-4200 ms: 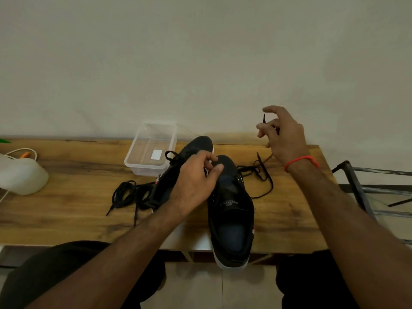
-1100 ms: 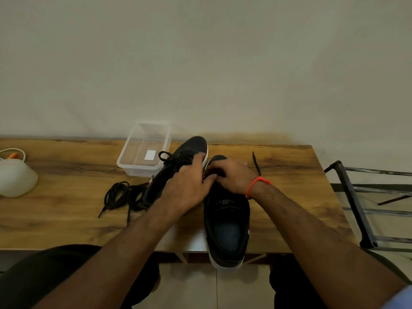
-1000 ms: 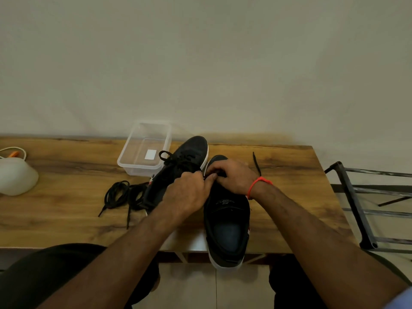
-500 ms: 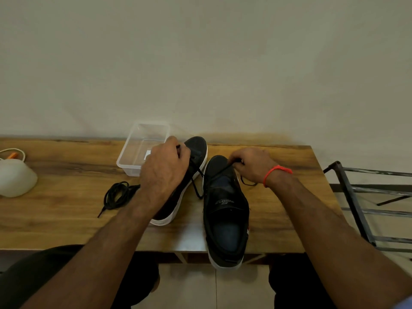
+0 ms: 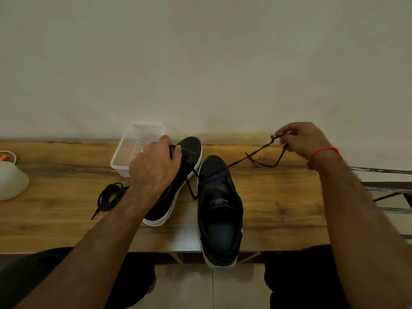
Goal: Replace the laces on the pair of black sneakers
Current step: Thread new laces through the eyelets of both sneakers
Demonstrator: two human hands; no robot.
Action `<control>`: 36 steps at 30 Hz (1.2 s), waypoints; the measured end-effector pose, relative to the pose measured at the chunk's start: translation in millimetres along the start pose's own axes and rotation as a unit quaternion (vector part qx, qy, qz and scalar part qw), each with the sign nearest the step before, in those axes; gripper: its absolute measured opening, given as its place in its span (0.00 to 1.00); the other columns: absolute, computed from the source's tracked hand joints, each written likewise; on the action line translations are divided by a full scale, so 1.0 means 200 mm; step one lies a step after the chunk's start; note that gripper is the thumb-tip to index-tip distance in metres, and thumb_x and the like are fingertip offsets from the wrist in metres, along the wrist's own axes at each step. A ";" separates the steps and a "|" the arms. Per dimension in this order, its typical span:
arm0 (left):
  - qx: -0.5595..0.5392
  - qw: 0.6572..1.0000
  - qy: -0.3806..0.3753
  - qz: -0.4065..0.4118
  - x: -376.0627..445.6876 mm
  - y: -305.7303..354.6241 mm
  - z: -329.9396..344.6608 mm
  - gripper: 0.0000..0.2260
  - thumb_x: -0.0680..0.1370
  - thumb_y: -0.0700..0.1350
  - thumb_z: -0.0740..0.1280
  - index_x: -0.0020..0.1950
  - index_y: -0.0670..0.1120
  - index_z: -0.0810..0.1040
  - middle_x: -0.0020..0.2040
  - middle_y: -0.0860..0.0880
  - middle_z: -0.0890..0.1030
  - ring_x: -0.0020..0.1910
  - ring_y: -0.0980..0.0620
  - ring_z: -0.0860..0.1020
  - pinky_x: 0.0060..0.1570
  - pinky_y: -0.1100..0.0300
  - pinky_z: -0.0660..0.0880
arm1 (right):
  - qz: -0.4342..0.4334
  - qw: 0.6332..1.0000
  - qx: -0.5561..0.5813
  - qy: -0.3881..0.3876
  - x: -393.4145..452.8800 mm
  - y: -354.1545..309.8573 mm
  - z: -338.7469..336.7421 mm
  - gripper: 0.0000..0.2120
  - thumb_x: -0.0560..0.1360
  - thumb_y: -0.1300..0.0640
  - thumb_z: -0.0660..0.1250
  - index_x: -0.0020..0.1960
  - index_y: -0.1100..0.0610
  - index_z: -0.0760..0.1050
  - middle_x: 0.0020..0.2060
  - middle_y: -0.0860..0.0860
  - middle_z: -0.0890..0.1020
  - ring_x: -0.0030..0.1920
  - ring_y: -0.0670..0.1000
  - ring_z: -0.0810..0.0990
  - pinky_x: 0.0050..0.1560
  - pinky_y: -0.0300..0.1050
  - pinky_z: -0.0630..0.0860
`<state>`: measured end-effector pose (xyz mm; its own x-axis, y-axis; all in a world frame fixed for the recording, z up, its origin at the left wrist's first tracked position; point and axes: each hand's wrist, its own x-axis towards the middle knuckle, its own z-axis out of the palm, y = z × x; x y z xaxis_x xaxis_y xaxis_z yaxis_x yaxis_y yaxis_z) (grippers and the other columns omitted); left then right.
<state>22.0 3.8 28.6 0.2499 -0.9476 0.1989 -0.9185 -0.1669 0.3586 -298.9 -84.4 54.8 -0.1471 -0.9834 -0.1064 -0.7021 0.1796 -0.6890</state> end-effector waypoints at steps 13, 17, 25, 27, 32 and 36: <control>-0.015 0.975 -0.218 0.050 -0.09 0.08 0.07 0.18 0.81 0.57 0.65 0.65 0.47 0.75 0.56 0.47 0.80 0.53 0.47 0.79 0.53 0.49 0.79 | 0.128 0.907 0.401 0.015 -0.02 -0.06 -0.03 0.03 0.77 0.58 0.64 0.49 0.55 0.76 0.32 0.49 0.71 0.23 0.47 0.59 0.23 0.35 0.54; 0.058 0.991 -0.089 0.082 -0.12 0.16 0.01 0.21 0.83 0.56 0.63 0.73 0.50 0.68 0.64 0.46 0.75 0.61 0.44 0.77 0.54 0.47 0.77 | 0.091 0.867 0.461 -0.164 -0.12 -0.19 0.17 0.14 0.77 0.65 0.58 0.58 0.61 0.78 0.37 0.52 0.75 0.31 0.48 0.70 0.28 0.40 0.67; -0.398 0.873 -0.281 0.034 -0.12 0.24 0.00 0.13 0.82 0.55 0.64 0.57 0.50 0.83 0.50 0.52 0.86 0.49 0.58 0.83 0.44 0.67 0.77 | -0.037 0.785 0.538 -0.304 -0.29 -0.36 0.37 0.14 0.79 0.72 0.61 0.64 0.68 0.75 0.51 0.61 0.83 0.58 0.62 0.82 0.62 0.54 0.79; -0.422 0.856 -0.298 0.016 -0.12 0.25 0.02 0.07 0.82 0.48 0.66 0.52 0.48 0.83 0.47 0.49 0.87 0.44 0.58 0.84 0.36 0.73 0.73 | -0.035 0.799 0.549 -0.245 -0.28 -0.36 0.40 0.13 0.79 0.71 0.62 0.63 0.69 0.75 0.53 0.62 0.84 0.59 0.62 0.82 0.62 0.53 0.79; -0.452 0.849 -0.273 -0.027 -0.08 0.18 0.00 0.12 0.83 0.42 0.65 0.66 0.50 0.78 0.45 0.48 0.87 0.39 0.52 0.84 0.34 0.64 0.75 | -0.002 0.809 0.586 -0.047 -0.15 -0.27 0.32 0.10 0.79 0.70 0.64 0.60 0.66 0.76 0.53 0.62 0.84 0.53 0.59 0.85 0.56 0.50 0.82; -0.496 0.854 -0.155 -0.001 -0.05 0.17 -0.01 0.09 0.84 0.43 0.65 0.60 0.51 0.82 0.47 0.50 0.87 0.41 0.52 0.83 0.35 0.59 0.75 | 0.069 0.828 0.556 0.005 -0.10 -0.18 0.29 0.12 0.78 0.71 0.66 0.61 0.68 0.76 0.53 0.63 0.84 0.47 0.56 0.87 0.50 0.47 0.84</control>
<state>-12.2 8.8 40.5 0.0167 -0.9999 0.0015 -0.1674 -0.0013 0.9859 -229.9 -72.2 39.9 -0.1824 -0.9545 -0.2361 0.3971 0.1482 -0.9057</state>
